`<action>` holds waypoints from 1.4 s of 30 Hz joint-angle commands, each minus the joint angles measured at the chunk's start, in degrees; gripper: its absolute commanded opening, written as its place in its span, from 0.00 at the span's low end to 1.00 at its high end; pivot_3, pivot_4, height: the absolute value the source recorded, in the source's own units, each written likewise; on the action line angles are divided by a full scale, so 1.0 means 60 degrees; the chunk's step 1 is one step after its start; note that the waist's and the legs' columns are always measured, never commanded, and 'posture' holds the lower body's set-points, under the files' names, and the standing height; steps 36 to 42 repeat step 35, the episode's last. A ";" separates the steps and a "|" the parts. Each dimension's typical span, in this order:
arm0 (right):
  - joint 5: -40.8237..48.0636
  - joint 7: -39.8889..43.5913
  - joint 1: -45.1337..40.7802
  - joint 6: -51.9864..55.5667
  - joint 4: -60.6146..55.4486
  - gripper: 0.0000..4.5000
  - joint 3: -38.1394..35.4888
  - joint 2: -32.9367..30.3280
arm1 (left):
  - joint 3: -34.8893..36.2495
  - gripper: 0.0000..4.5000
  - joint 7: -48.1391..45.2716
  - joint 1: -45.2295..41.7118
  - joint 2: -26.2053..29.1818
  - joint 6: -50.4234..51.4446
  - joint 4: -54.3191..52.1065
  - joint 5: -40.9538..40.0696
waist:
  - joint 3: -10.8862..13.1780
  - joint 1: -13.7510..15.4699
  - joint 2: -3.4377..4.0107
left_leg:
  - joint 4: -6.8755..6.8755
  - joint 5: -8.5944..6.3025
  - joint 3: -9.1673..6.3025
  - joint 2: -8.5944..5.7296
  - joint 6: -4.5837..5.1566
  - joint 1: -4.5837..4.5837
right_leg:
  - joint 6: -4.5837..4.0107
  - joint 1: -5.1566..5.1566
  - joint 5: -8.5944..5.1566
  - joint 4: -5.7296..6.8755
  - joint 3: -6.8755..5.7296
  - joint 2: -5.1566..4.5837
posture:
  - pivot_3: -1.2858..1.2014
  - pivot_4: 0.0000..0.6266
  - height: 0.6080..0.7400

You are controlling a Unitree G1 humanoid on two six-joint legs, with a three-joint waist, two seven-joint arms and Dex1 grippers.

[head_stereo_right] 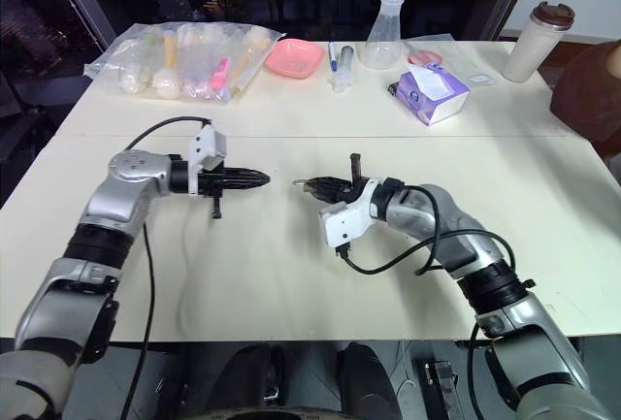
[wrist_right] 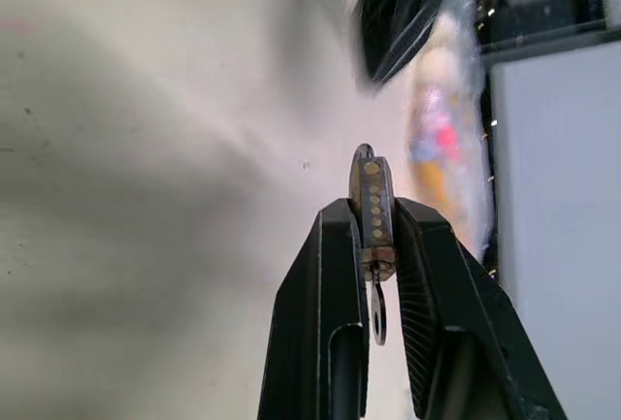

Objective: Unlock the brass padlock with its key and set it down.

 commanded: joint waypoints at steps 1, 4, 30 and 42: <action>-0.0509 -0.1027 -0.0558 -0.0286 0.1133 0.00 0.0101 0.0275 | 0.0376 0.00 0.0197 0.0162 0.0209 0.0026 -0.0559 -0.0119 | 0.0000 0.0034 0.0000 | 0.0000 0.0000 0.0001 0.0000 0.0000 -0.0001 | 0.0000 0.0000 0.0000 0.0001 0.0000 -0.0001 | 0.52 0.24 0.81; -0.0679 -0.1463 -0.0930 -0.0353 0.2327 0.00 0.0294 0.0511 | 0.0451 0.00 0.0345 0.0340 0.0246 0.0157 -0.0883 -0.0175 | 0.0000 0.0058 0.0000 | 0.0003 0.0000 0.0002 -0.0006 0.0000 -0.0001 | 0.0000 0.0002 0.0000 0.0001 -0.0001 -0.0008 | 0.52 0.24 0.81; 0.4740 0.4737 0.1525 0.5359 -0.3861 0.52 -0.1979 -0.2295 | 0.0799 0.00 0.0655 0.1754 0.0881 0.1939 -0.3764 -0.1088 | -0.0001 0.0043 0.0002 | -0.0002 -0.0036 -0.0005 0.0005 0.0062 0.0019 | -0.0001 0.0021 0.0000 0.0004 -0.0002 -0.0011 | 0.52 0.24 0.81; 0.5944 0.5230 0.1918 0.7315 -0.4776 0.52 -0.2923 -0.3007 | 0.0841 0.00 0.0842 0.1889 0.0935 0.1982 -0.3981 -0.1125 | -0.0001 0.0046 0.0002 | -0.0002 -0.0038 -0.0006 0.0004 0.0066 0.0018 | -0.0001 0.0024 0.0000 -0.0001 -0.0002 -0.0012 | 0.52 0.24 0.81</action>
